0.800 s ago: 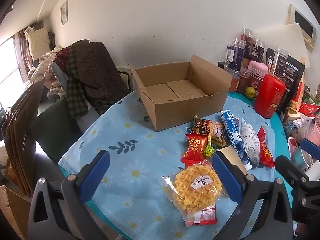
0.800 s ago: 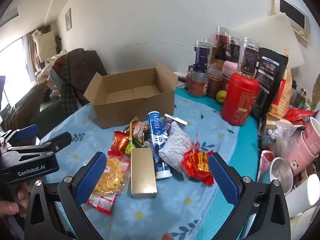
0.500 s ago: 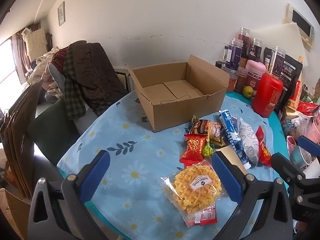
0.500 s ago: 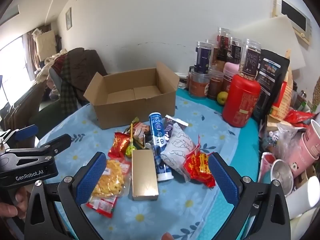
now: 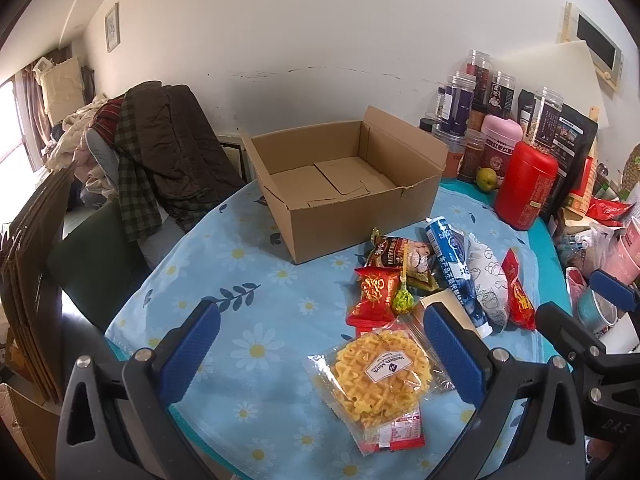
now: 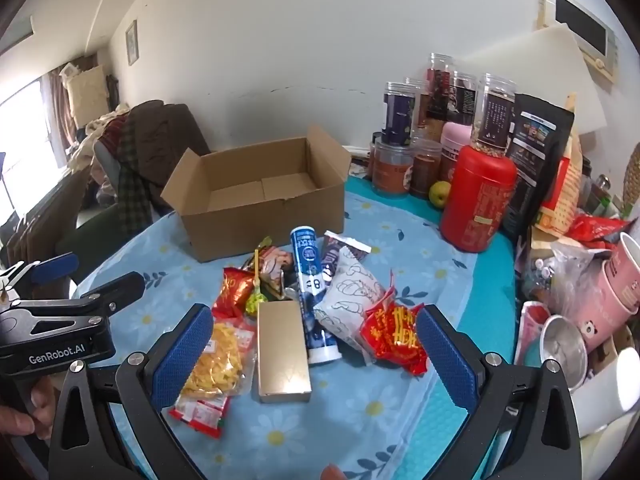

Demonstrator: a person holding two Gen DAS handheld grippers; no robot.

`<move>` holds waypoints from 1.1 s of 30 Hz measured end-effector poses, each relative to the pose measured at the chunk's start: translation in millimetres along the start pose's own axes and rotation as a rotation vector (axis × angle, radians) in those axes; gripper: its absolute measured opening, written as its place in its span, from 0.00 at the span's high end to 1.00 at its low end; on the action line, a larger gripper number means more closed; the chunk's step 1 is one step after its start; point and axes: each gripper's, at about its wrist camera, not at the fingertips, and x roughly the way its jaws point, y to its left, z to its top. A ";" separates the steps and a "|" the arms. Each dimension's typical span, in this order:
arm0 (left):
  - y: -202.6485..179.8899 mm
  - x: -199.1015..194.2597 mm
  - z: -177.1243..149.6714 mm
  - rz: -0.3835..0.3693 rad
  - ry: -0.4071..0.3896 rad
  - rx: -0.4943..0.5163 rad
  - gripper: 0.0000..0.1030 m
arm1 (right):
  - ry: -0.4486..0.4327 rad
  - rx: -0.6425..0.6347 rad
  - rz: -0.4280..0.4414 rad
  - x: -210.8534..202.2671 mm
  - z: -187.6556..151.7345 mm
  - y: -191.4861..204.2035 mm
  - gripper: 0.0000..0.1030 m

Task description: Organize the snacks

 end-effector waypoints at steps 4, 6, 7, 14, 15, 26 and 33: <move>-0.4 -0.9 0.7 -0.007 0.002 0.003 0.00 | 0.004 0.002 -0.003 -0.3 -0.6 0.5 0.00; -0.1 -1.1 1.4 -0.010 0.003 0.004 0.00 | 0.003 0.001 -0.004 -0.7 -1.5 0.7 0.00; 0.8 -1.2 1.7 -0.012 0.004 0.004 0.00 | 0.003 0.002 -0.004 -0.4 -1.0 0.4 0.00; 1.1 -1.4 2.1 -0.016 0.004 0.002 0.00 | 0.002 0.004 -0.003 -1.5 -1.3 1.0 0.00; 1.1 -1.2 2.1 -0.017 0.004 0.002 0.00 | 0.002 0.003 -0.004 -1.5 -1.1 0.9 0.00; -0.1 -3.4 3.5 -0.023 0.001 0.001 0.00 | 0.001 0.001 -0.004 -2.8 -0.8 2.0 0.00; -0.1 -11.1 1.9 -0.041 -0.008 0.002 0.00 | -0.006 -0.003 -0.011 -8.6 -2.8 5.1 0.00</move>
